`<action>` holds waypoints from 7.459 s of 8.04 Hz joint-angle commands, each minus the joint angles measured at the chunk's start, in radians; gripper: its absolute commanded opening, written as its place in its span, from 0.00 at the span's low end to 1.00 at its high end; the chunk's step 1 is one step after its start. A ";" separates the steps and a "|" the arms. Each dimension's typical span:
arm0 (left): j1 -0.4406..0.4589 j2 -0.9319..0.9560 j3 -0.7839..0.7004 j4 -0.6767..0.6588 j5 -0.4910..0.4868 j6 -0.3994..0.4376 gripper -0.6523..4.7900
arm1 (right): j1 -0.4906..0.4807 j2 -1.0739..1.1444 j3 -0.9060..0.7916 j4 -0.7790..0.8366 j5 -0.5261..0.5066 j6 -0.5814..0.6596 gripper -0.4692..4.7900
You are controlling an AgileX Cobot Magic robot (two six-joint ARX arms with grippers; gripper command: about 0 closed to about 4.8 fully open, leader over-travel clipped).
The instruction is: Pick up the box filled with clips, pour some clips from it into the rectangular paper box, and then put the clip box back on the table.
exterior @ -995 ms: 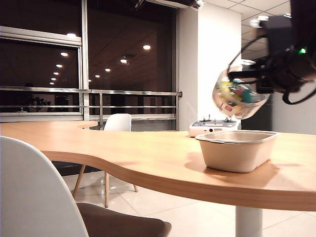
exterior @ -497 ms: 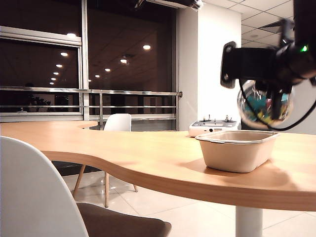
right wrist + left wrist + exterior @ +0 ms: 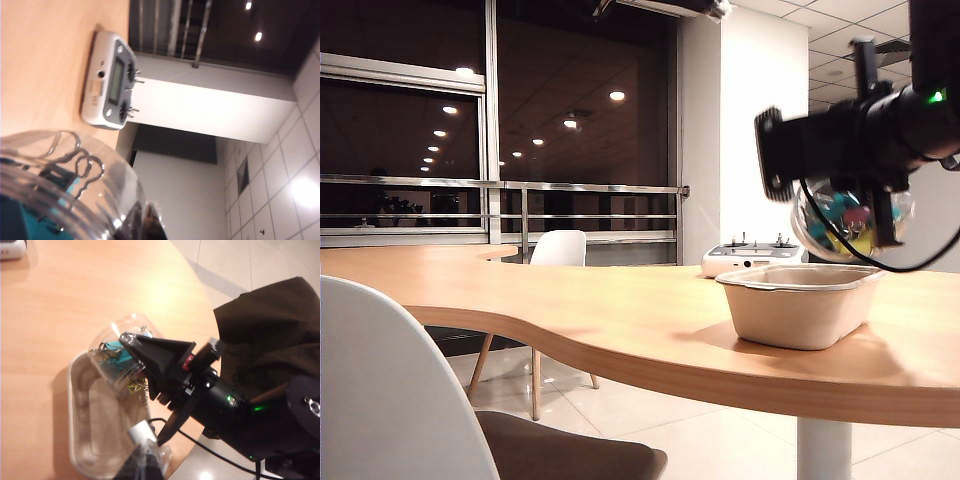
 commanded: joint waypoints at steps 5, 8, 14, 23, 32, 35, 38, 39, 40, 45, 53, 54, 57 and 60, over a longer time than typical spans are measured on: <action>-0.001 -0.005 0.002 0.001 0.030 0.024 0.11 | 0.050 -0.055 0.113 -0.178 -0.060 -0.149 0.08; -0.001 -0.005 0.002 -0.003 0.033 0.025 0.11 | 0.101 -0.050 0.113 -0.109 0.039 -0.171 0.08; -0.001 -0.005 0.002 -0.026 0.060 0.047 0.11 | 0.100 -0.034 0.098 -0.122 0.043 -0.188 0.08; -0.001 -0.005 0.002 -0.026 0.059 0.043 0.11 | 0.068 -0.112 0.107 -0.323 0.181 0.675 0.08; -0.001 -0.006 0.002 -0.040 0.059 0.020 0.11 | -0.436 -0.130 0.623 -1.578 -0.091 1.601 0.08; 0.000 -0.006 0.002 -0.042 0.059 0.020 0.11 | -0.439 0.089 0.623 -1.556 -0.161 1.605 0.08; 0.000 -0.006 0.002 -0.040 0.056 0.020 0.11 | -0.439 0.142 0.624 -1.555 -0.200 1.612 0.32; 0.000 -0.006 0.002 -0.040 0.055 0.020 0.11 | -0.439 0.142 0.624 -1.552 -0.200 1.613 0.32; 0.000 -0.006 0.002 -0.040 0.055 0.020 0.11 | -0.439 0.142 0.624 -1.551 -0.199 1.613 0.32; 0.000 -0.018 0.003 -0.047 0.047 0.020 0.11 | -0.439 0.135 0.772 -1.648 -0.196 1.612 0.38; 0.000 -0.266 -0.006 -0.124 -0.279 0.133 0.11 | -0.413 -0.134 0.942 -1.756 -0.201 1.626 0.09; 0.000 -0.335 -0.042 -0.100 -0.340 0.137 0.11 | -0.395 -0.211 0.912 -1.703 -0.200 1.625 0.09; 0.000 -1.159 -1.003 0.319 -0.457 0.143 0.11 | -0.328 -1.057 0.045 -1.197 -0.296 1.619 0.09; 0.000 -1.246 -1.347 0.576 -0.374 0.146 0.11 | -0.327 -1.342 -0.230 -1.260 -0.283 1.670 0.27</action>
